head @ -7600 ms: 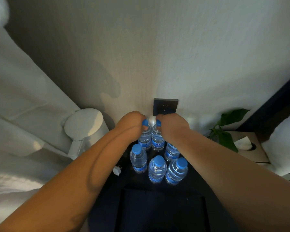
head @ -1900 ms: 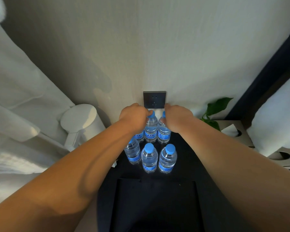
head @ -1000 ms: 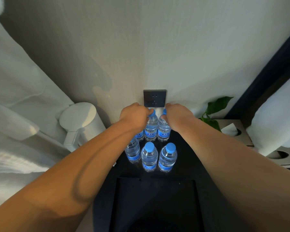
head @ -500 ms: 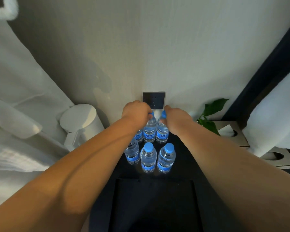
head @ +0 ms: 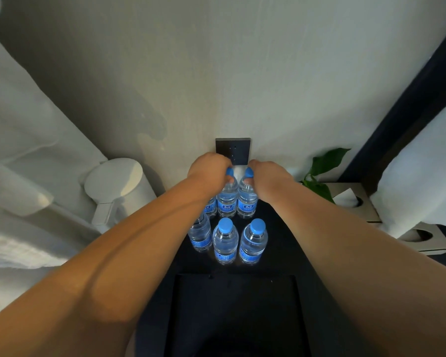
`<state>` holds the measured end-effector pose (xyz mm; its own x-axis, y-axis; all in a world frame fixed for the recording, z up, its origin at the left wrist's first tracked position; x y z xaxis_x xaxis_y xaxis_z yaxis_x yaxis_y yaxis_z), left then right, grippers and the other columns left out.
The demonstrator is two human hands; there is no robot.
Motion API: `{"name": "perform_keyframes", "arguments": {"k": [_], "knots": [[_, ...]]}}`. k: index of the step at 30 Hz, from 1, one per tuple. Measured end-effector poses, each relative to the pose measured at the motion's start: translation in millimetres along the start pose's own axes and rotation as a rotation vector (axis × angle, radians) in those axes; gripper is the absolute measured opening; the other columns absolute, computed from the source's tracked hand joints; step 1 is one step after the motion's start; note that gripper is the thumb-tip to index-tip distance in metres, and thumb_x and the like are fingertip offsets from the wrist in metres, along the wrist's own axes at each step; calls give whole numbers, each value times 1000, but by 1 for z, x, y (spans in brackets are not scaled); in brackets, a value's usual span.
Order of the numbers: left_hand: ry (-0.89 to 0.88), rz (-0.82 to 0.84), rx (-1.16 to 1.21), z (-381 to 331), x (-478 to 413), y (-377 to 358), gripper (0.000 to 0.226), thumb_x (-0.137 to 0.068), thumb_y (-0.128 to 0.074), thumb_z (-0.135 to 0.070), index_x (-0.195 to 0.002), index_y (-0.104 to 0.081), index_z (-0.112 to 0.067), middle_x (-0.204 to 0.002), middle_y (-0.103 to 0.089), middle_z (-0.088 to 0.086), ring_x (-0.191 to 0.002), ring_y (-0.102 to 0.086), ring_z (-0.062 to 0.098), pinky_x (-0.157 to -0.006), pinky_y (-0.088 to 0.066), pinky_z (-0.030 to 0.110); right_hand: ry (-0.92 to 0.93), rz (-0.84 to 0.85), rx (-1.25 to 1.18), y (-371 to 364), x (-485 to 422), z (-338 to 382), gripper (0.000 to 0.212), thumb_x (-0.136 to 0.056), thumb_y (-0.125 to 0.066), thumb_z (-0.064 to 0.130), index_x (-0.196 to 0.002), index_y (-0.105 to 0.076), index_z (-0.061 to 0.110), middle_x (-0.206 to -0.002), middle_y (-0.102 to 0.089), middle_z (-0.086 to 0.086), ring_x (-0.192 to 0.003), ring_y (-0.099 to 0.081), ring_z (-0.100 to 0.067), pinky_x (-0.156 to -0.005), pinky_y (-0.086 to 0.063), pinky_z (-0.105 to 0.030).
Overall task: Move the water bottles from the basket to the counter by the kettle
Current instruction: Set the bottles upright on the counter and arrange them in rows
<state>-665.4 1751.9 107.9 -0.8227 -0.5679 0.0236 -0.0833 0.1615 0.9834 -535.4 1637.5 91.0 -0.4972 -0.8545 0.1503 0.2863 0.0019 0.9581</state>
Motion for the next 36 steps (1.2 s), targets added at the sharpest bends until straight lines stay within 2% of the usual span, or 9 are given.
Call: {"name": "perform_keyframes", "arguments": {"k": [5,9,12,16,19,25,29,34,36], "knots": [[-32,-12,-22,3,2,1,48,-91,-75,-41,-133,-67,-19,-122,-69,9,-115,-62,29,-90,-50,37,11,-19,16,-2,4,-1,43,-103,-58,38,-139,-48,16,-113,-66,-12,-93,-61,-27,-73,-49,-38],[-45,-120,36,17,16,11,57,-91,-74,-45,-140,-61,-19,-132,-66,7,-124,-57,29,-99,-48,40,-9,-162,16,-4,18,5,47,-103,-55,44,-140,-40,19,-88,-58,-4,-77,-58,-25,-56,-42,-36],[-16,-166,56,32,37,18,41,-94,-68,-49,-121,-71,-19,-111,-70,5,-106,-61,26,-89,-51,40,76,-247,-48,-7,36,17,38,-102,-49,54,-126,-49,24,-81,-57,4,-70,-58,-20,-51,-38,-32],[34,-47,124,45,74,15,35,-94,-60,-60,-93,-69,-27,-77,-58,-10,-81,-61,19,-68,-47,33,254,-67,-109,-12,63,33,51,-84,-41,83,-100,-58,38,-77,-63,12,-70,-62,-7,-57,-47,-29],[36,91,69,51,100,10,40,-85,-60,-71,-98,-69,-34,-83,-61,-10,-80,-60,15,-67,-51,33,344,25,-5,-17,80,42,63,-73,-41,92,-106,-59,42,-75,-58,15,-70,-54,0,-55,-39,-27],[4,143,101,51,125,3,42,-88,-70,-44,-129,-63,-33,-116,-70,-2,-104,-65,23,-88,-56,42,418,27,97,-31,92,48,36,-92,-62,59,-113,-60,30,-74,-38,14,-78,-50,-17,-53,-27,-28],[41,94,111,46,123,1,34,-92,-69,-40,-122,-67,-23,-112,-70,4,-99,-65,24,-87,-57,43,381,-19,95,-29,87,56,35,-95,-65,54,-117,-62,27,-80,-43,12,-81,-47,-17,-64,-34,-33],[77,41,48,41,117,-2,30,-93,-67,-43,-112,-68,-21,-104,-69,4,-90,-64,23,-77,-55,38,341,-25,131,-25,78,62,32,-98,-64,47,-119,-62,23,-99,-59,1,-96,-62,-24,-69,-40,-33],[88,30,44,40,113,-3,27,-93,-67,-43,-108,-67,-20,-101,-68,4,-85,-62,22,-71,-52,35,319,-17,118,-22,74,61,29,-98,-65,44,-119,-62,24,-98,-58,1,-96,-62,-25,-68,-40,-33]]}}
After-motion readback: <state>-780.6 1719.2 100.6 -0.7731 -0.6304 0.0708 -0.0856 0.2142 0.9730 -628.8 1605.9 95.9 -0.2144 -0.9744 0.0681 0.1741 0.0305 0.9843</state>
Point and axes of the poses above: each hand's wrist, its own x-axis away from the middle knuckle, its own y-axis out of the back of the hand, z = x × y, the point moved 1 cm from there along -x, towards the middle knuckle
